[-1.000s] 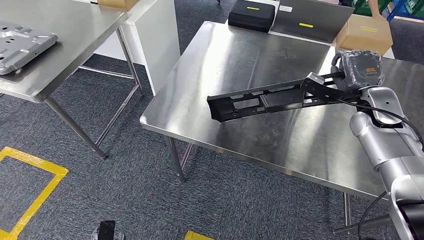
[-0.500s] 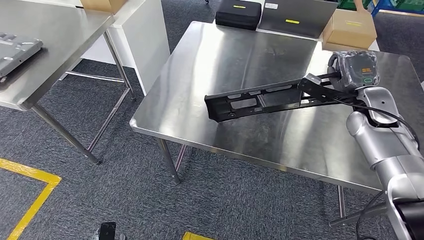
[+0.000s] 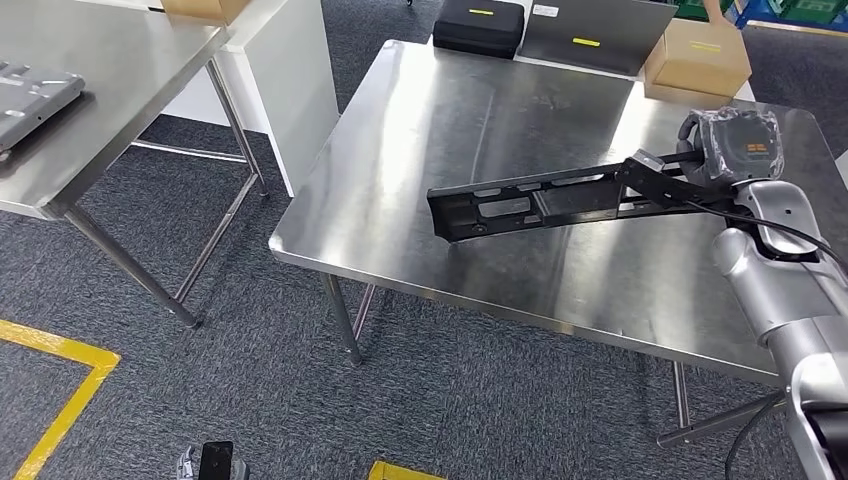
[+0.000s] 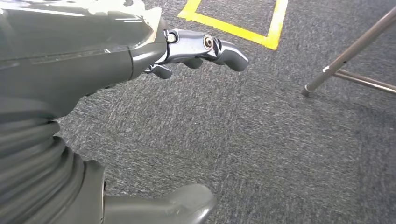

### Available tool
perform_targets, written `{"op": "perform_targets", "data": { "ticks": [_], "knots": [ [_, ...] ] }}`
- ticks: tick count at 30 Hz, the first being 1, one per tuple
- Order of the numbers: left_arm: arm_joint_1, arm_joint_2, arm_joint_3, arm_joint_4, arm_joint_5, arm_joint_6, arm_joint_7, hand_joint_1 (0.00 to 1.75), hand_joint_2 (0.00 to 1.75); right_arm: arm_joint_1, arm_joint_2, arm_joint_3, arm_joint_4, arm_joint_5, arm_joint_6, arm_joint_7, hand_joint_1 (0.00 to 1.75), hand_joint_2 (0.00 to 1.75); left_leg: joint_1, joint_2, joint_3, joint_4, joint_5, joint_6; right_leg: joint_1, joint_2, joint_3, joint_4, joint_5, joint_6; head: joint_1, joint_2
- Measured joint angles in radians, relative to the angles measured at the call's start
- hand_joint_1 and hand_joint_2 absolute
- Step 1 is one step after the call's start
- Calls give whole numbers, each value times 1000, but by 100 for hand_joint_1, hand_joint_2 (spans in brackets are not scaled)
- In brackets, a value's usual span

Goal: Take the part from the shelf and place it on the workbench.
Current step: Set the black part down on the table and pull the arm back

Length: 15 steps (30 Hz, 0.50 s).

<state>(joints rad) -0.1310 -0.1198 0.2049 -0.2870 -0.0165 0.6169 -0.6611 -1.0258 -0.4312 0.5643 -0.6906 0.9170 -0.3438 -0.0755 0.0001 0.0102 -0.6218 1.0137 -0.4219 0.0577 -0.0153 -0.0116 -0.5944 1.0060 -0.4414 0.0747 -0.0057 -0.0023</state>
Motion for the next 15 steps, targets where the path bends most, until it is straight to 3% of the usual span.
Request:
{"op": "perform_targets", "data": {
  "ticks": [2, 4, 5, 8, 10, 11, 12, 14, 15],
  "knots": [
    [0, -1, 0, -1, 0, 2, 0, 0, 175, -3, 0, -2, 3, 2, 0, -2, 152, 175, -5, 3, -1, 1, 0, -7, 7, 3, 9, -20, 8, -15, -1, 0],
    [1, -2, 0, -3, 1, 4, 0, 0, 175, -3, 0, -3, 7, 3, 0, -6, 152, 175, -4, 3, -6, 8, -7, -15, -3, 9, 9, -22, 13, -27, -1, 0],
    [1, -1, 0, -3, 2, 5, 0, 0, 175, -5, 1, -4, 9, 4, 0, -10, 152, 175, -1, 1, -16, 29, -24, -20, -8, 11, 10, -23, 15, -36, -3, 0],
    [2, -1, 0, -5, 1, 7, 0, 0, 175, -10, 3, -5, 13, 4, -1, -17, 152, 175, 5, -8, -92, 204, -121, -37, -13, 14, 11, -24, 17, -52, -6, 0],
    [6, -2, -1, -7, 1, 7, 0, 0, 175, -10, 4, -4, 18, 4, -1, -19, 152, 175, 10, -9, -133, 292, -147, -43, -13, 18, 11, -23, 17, -52, -6, 0],
    [8, -2, -1, -10, 0, 6, 0, 0, 175, -10, 5, -4, 20, 4, -2, -20, 152, 175, 13, -9, -128, 283, -132, -45, -13, 21, 12, -23, 17, -52, -6, 0],
    [10, -1, -2, -15, -1, 6, 0, 0, 175, -10, 5, -4, 22, 3, -2, -21, 152, 175, 16, -9, -105, 235, -101, -45, -14, 24, 12, -22, 16, -52, -6, 0],
    [13, 0, -4, -27, -5, 9, 0, 0, 175, -12, 4, -5, 24, 2, -5, -26, 152, 175, 21, -18, -36, 96, -38, -44, -12, 30, 11, -18, 14, -47, -6, 0],
    [14, 0, -6, -34, -7, 11, 0, 0, 175, -13, 4, -5, 24, 1, -6, -28, 152, 175, 22, -22, -12, 47, -22, -43, -9, 33, 8, -16, 13, -43, -5, 0]
  ]
}}
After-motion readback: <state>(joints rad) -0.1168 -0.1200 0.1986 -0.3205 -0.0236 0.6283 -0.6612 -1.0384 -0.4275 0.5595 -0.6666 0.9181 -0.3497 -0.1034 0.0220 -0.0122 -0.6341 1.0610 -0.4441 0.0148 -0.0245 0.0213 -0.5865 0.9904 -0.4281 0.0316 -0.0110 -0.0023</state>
